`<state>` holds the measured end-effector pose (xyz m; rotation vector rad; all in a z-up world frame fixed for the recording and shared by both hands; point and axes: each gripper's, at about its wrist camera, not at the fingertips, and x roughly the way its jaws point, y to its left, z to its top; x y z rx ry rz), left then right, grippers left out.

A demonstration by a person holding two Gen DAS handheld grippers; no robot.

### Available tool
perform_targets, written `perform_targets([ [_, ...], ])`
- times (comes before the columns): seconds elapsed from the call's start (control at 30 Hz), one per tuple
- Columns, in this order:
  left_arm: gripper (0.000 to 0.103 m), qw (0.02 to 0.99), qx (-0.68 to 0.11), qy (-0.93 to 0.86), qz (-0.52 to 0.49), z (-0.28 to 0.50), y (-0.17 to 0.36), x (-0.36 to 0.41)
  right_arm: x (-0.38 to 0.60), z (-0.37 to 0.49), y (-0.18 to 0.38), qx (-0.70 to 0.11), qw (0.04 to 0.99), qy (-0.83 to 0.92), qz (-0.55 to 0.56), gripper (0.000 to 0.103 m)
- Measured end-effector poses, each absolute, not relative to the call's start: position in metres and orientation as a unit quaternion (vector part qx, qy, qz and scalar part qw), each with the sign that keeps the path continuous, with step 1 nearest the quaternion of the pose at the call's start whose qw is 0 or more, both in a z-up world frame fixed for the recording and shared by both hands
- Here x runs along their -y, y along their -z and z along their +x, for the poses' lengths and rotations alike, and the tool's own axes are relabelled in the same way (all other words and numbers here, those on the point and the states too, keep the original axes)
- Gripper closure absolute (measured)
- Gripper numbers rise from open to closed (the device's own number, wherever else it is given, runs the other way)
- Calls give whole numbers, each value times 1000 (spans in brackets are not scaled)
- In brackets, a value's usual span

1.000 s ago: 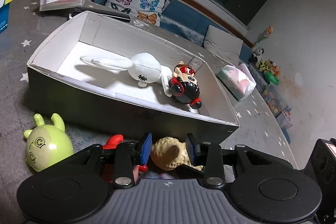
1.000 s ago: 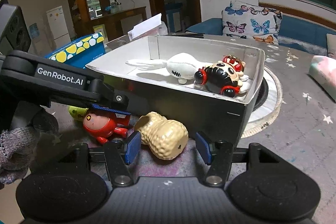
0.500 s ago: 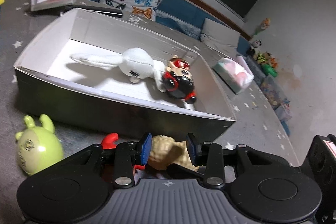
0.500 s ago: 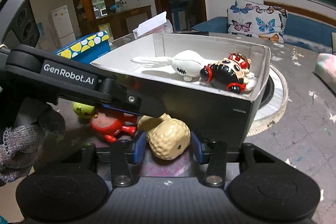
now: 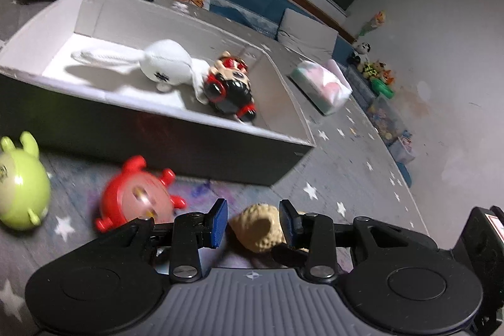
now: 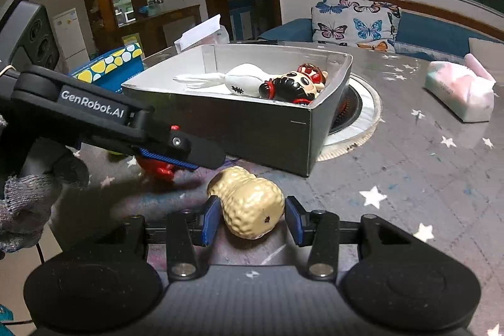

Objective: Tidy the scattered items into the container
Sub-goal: 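Grasp the tan peanut-shaped toy with the right tool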

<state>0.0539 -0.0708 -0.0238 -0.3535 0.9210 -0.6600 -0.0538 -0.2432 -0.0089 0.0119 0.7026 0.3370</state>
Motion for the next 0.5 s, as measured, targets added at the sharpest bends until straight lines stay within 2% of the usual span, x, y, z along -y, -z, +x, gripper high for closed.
perform_targets([
  [0.5, 66, 807, -462, 311, -198, 58, 41, 79, 237, -55, 6, -342, 919, -186, -60, 57],
])
